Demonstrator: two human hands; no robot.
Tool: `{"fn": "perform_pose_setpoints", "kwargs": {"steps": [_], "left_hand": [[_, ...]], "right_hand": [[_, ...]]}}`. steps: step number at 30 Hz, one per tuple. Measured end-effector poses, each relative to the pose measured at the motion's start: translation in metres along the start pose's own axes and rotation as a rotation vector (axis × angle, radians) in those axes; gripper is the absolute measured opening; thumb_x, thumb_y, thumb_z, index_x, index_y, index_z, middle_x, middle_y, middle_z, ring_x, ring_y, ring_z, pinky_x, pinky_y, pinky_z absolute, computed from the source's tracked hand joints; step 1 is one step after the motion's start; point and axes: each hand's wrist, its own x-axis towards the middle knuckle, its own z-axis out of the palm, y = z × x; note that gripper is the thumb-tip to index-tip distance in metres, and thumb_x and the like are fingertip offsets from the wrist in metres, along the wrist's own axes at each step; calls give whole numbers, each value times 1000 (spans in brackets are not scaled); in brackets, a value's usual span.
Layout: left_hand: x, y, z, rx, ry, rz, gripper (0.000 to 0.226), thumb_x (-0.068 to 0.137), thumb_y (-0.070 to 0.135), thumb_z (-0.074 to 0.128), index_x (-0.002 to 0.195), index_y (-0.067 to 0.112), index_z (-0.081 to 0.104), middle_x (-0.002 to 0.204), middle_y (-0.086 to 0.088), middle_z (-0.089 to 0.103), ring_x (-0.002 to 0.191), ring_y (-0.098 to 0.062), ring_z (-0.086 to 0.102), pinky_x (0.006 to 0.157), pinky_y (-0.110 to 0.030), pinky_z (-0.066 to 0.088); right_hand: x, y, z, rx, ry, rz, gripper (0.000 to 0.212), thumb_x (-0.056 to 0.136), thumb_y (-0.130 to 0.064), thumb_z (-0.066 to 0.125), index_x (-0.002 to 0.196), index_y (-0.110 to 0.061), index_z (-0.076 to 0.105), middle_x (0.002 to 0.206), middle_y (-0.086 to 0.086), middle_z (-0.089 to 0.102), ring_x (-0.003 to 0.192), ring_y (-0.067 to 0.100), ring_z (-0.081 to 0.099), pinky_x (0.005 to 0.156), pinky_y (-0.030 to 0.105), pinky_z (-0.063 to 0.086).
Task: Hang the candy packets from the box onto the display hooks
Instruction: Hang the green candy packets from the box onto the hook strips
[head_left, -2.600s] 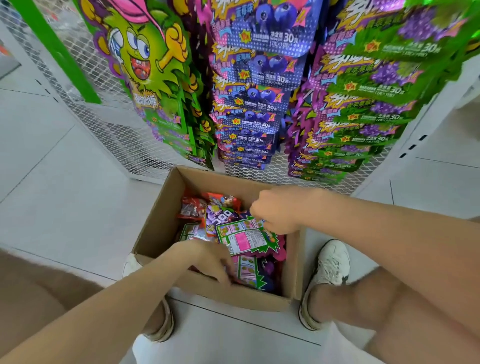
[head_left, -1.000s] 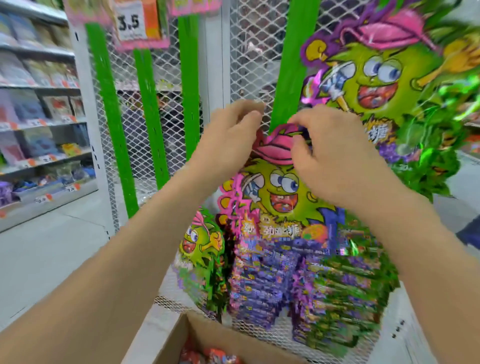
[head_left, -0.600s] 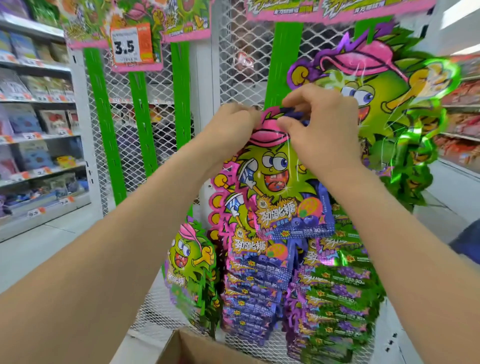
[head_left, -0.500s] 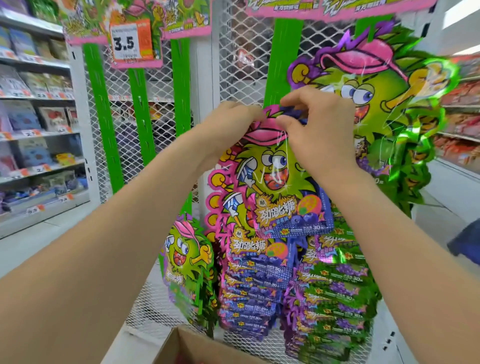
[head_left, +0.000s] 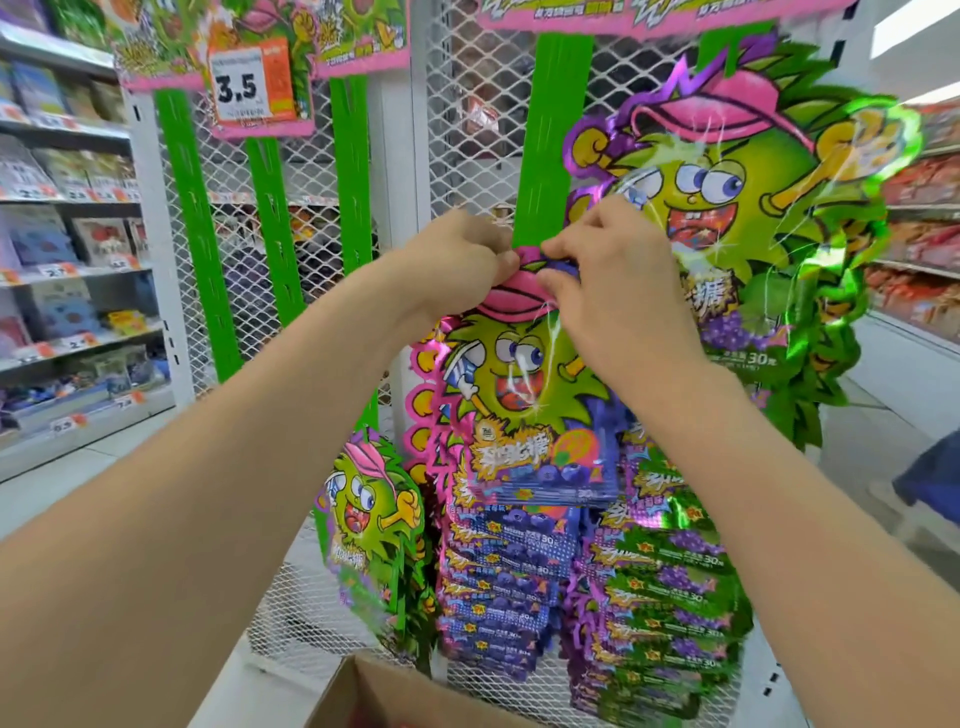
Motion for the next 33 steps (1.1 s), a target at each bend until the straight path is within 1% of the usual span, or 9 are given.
{"fn": "perform_pose_setpoints", "kwargs": {"steps": [2,6,11,15,17,24,26,29,33], "left_hand": [[-4,-3,0,13,-21,34,24,107,12,60,85,17,70,84,-4,67,86,-23,59,78,-32,47],[-6,-5,2,-18,-45,57,16,105,11,61,115,11,74,111,-16,78,109,-30,72,105,-47,54],[-11,-3,-3,-140,-69,35,14,106,18,62,100,25,72,85,13,74,80,-1,68,76,-14,51],[-9,2,-8,-180,-35,-23,48,102,56,57,131,20,70,117,5,76,111,-14,68,108,-35,47],[-6,8,-9,-164,-37,-27,53,95,65,57,125,23,73,123,-1,77,119,-21,70,116,-44,45],[4,17,-10,-236,-82,-145,75,75,77,59,122,22,75,117,1,80,113,-23,74,113,-48,48],[0,22,-9,-244,-69,-156,68,85,75,57,124,22,73,121,1,78,117,-21,71,111,-41,47],[0,22,-8,-218,-62,-145,51,106,61,50,113,17,75,106,0,82,106,-17,74,85,-26,48],[-3,17,-7,-279,-93,-111,46,109,54,48,112,16,74,107,-2,82,113,-22,73,108,-39,48]], "right_hand": [[-6,-1,1,-37,-21,-10,17,90,-15,80,104,-6,78,100,14,63,97,35,63,85,41,52],[-11,-9,0,-97,-7,5,14,90,-11,77,101,-7,69,102,14,64,100,35,60,87,43,48],[-15,-15,0,-249,-29,2,22,84,-9,72,101,-13,60,99,9,65,97,34,57,84,42,41],[-18,-20,-4,-347,48,-6,23,86,-13,70,105,-18,57,93,4,66,96,32,57,81,42,34],[-13,-23,-7,-339,126,18,21,88,-13,68,106,-19,58,90,1,67,94,31,58,80,42,31],[10,-18,-19,-197,165,207,16,103,-26,57,118,-21,59,105,-1,73,106,31,62,88,43,29],[14,-15,-19,-177,119,229,18,103,-28,57,119,-22,60,106,-1,73,108,31,62,91,42,29],[17,-12,-17,-171,76,250,19,101,-29,59,119,-22,61,106,-1,72,108,31,61,92,42,28],[20,-12,-20,-151,37,268,19,101,-29,60,118,-23,62,105,-1,72,110,30,60,92,42,26]]}}
